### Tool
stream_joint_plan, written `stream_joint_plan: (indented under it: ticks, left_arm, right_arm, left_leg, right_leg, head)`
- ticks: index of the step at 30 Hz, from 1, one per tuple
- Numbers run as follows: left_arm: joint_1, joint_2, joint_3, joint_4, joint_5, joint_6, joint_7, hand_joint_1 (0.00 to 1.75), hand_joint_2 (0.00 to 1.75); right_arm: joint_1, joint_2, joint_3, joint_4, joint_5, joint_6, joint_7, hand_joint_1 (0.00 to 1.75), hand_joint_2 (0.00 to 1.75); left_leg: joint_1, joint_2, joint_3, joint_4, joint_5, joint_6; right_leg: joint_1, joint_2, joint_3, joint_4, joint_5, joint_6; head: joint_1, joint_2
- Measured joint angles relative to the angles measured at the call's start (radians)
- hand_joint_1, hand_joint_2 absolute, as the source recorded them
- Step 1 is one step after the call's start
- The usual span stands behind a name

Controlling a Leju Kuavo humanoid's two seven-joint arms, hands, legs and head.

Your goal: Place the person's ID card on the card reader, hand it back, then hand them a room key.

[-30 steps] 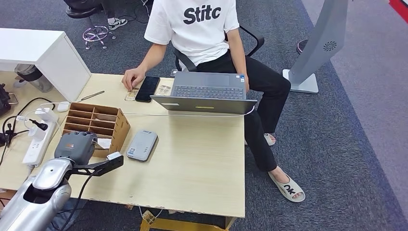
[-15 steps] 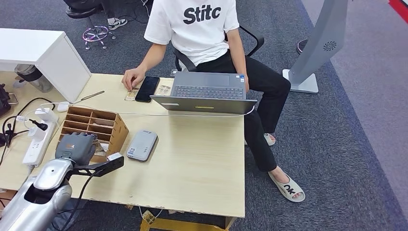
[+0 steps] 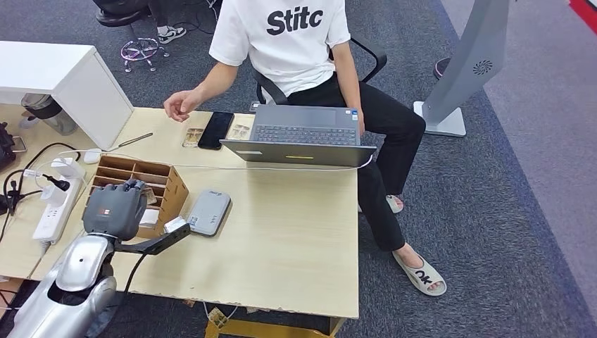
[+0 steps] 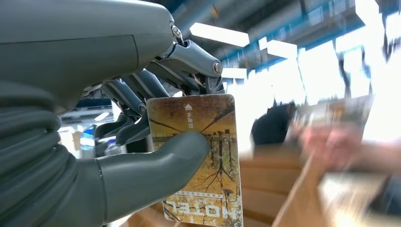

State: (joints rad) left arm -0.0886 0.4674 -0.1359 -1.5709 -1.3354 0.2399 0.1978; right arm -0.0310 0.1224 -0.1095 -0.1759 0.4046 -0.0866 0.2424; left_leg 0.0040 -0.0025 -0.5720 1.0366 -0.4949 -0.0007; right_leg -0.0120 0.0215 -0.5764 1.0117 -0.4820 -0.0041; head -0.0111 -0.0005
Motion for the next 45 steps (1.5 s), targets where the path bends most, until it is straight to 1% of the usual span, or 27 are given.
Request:
stream_joint_plan:
  ticks: [2, 5, 8, 11, 14, 17, 24, 30, 34, 39, 45]
  left_arm:
    - [0.021, -0.024, 0.020, -0.043, 0.005, 0.092, -0.020, 1.75, 1.75]
    - [0.050, -0.061, 0.051, -0.107, 0.037, 0.201, -0.057, 1.75, 1.75]
    - [0.059, -0.098, 0.090, -0.159, 0.096, 0.249, -0.093, 1.75, 1.75]
    - [0.043, -0.125, 0.126, -0.176, 0.144, 0.250, -0.120, 1.75, 1.75]
    - [0.011, -0.143, 0.146, -0.175, 0.161, 0.235, -0.135, 1.75, 1.75]
    - [-0.052, -0.155, 0.149, -0.151, 0.159, 0.216, -0.137, 1.75, 1.75]
    - [-0.223, -0.172, 0.149, -0.036, 0.144, 0.199, -0.127, 1.75, 1.75]
    - [-0.306, -0.183, 0.149, 0.019, 0.127, 0.197, -0.117, 1.75, 1.75]
    - [-0.324, -0.192, 0.149, 0.034, 0.131, 0.211, -0.115, 0.01, 1.75]
    - [-0.325, -0.206, 0.149, 0.037, 0.149, 0.294, -0.132, 0.00, 1.75]
    - [-0.292, -0.222, 0.149, 0.035, 0.194, 0.343, -0.176, 0.00, 1.75]
  right_arm:
    - [0.000, 0.000, -0.002, 0.000, 0.006, 0.000, -0.002, 0.00, 1.75]
    - [0.001, 0.002, -0.004, 0.000, 0.016, 0.000, -0.005, 0.00, 1.75]
    - [0.000, 0.002, -0.004, 0.000, 0.025, 0.000, -0.006, 0.00, 1.75]
    - [0.000, 0.002, -0.005, 0.000, 0.034, 0.002, -0.004, 0.00, 1.75]
    - [0.000, 0.002, -0.005, 0.000, 0.042, 0.003, -0.002, 0.00, 1.75]
    - [-0.002, 0.002, -0.005, 0.000, 0.053, 0.004, 0.005, 0.00, 1.75]
    - [-0.004, 0.002, -0.005, -0.001, 0.072, 0.004, 0.009, 0.00, 1.75]
    - [-0.006, 0.002, -0.005, -0.001, 0.080, 0.004, 0.006, 0.00, 1.75]
    - [-0.008, 0.002, -0.005, -0.001, 0.088, 0.004, 0.002, 0.00, 1.75]
    - [-0.009, 0.002, -0.005, -0.001, 0.098, 0.006, 0.000, 0.00, 1.75]
    - [-0.009, 0.002, -0.005, -0.001, 0.104, 0.006, -0.003, 0.00, 1.75]
  left_leg:
    - [0.000, 0.000, 0.000, 0.000, 0.000, 0.000]
    - [0.000, 0.000, 0.000, 0.000, 0.000, 0.000]
    - [0.000, 0.000, 0.000, 0.000, 0.000, 0.000]
    - [0.000, 0.000, 0.000, 0.000, 0.000, 0.000]
    - [0.000, -0.001, 0.001, 0.000, 0.001, 0.000]
    - [0.000, -0.002, 0.001, 0.000, 0.002, 0.000]
    - [0.000, -0.002, 0.000, 0.000, 0.002, -0.001]
    - [0.000, -0.001, 0.000, 0.000, 0.002, -0.001]
    - [0.000, -0.001, 0.000, 0.000, 0.002, -0.001]
    - [0.000, -0.001, 0.000, 0.000, 0.002, -0.001]
    - [0.000, -0.001, 0.000, 0.000, 0.002, -0.001]
  right_leg:
    - [0.000, 0.000, 0.000, 0.000, 0.000, 0.000]
    - [0.000, 0.000, 0.000, 0.000, 0.000, 0.000]
    - [0.000, -0.001, 0.000, 0.000, 0.000, 0.000]
    - [0.000, -0.001, 0.000, 0.000, 0.000, 0.000]
    - [0.000, -0.001, 0.000, 0.000, 0.000, 0.000]
    - [0.000, -0.002, 0.000, 0.000, 0.001, -0.001]
    - [0.000, -0.002, 0.000, 0.000, 0.002, -0.001]
    - [0.000, -0.001, 0.000, 0.000, 0.002, -0.001]
    - [0.000, -0.001, 0.000, 0.000, 0.002, -0.001]
    - [0.000, -0.001, 0.000, 0.000, 0.002, -0.001]
    - [0.000, -0.001, 0.000, 0.000, 0.002, -0.001]
  head:
    - [0.000, 0.000]
    - [0.000, 0.000]
    - [0.000, 0.000]
    - [0.000, 0.000]
    - [0.000, 0.000]
    - [0.000, 0.000]
    - [0.000, 0.000]
    - [0.000, 0.000]
    - [0.000, 0.000]
    - [0.000, 0.000]
    - [0.000, 0.000]
